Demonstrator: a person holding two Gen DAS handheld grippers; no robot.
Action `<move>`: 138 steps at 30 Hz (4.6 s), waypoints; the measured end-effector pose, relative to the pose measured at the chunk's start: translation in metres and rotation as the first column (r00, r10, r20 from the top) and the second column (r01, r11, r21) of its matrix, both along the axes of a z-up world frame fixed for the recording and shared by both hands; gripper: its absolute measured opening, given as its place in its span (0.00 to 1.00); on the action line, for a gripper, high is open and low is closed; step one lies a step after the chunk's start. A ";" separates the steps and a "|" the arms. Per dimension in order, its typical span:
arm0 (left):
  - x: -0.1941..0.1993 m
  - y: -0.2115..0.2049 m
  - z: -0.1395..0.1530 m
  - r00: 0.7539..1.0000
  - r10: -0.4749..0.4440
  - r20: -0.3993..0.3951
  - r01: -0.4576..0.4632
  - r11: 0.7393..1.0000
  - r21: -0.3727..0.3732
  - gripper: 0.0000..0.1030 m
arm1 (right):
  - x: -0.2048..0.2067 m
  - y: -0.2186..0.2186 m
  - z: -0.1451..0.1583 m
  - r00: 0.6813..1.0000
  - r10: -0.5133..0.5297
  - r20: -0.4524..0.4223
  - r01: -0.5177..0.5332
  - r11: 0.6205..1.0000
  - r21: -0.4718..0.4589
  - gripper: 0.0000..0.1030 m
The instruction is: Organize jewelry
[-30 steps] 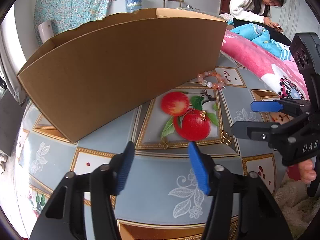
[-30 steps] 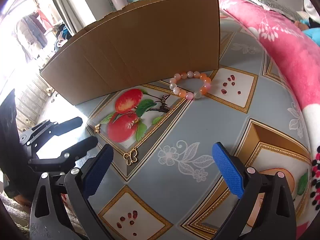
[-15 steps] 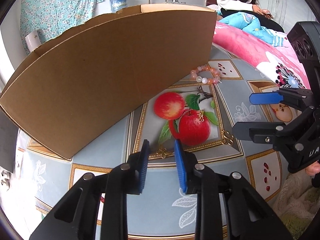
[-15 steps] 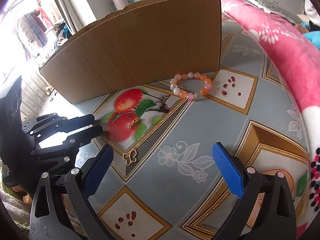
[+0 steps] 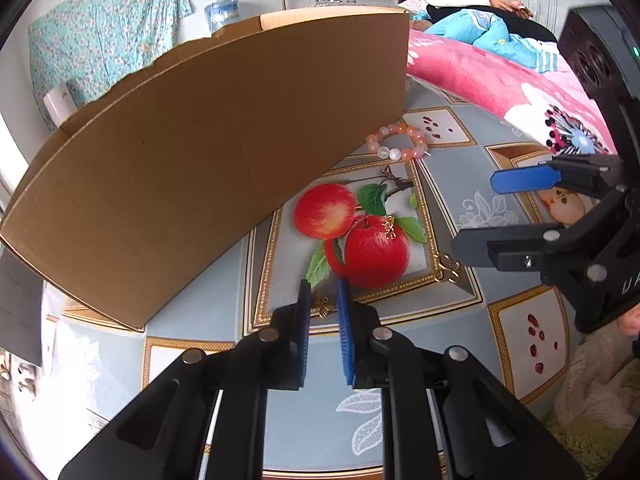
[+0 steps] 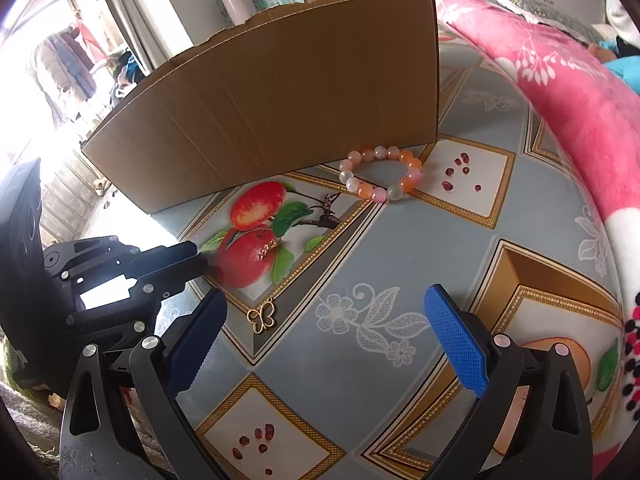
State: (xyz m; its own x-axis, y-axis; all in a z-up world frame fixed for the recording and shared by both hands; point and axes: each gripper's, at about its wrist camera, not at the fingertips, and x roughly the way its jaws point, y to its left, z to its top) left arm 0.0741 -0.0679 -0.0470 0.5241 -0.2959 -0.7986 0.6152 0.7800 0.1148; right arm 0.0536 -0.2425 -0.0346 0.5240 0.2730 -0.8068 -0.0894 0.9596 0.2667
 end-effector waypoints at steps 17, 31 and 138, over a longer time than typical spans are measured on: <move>-0.016 0.029 0.001 0.994 0.109 -0.014 -0.110 0.994 -0.013 0.12 | -0.017 -0.007 0.019 0.994 0.097 0.057 -0.098 0.995 0.027 0.66; -0.014 0.037 0.000 0.990 0.137 -0.035 -0.138 0.989 -0.050 0.12 | -0.018 0.045 0.010 0.969 0.244 0.039 -0.235 0.958 -0.164 0.24; 0.147 0.070 0.124 0.925 0.221 -0.309 -0.341 0.841 -0.419 0.23 | 0.120 -0.023 0.165 0.960 0.127 0.250 -0.104 0.989 -0.105 0.32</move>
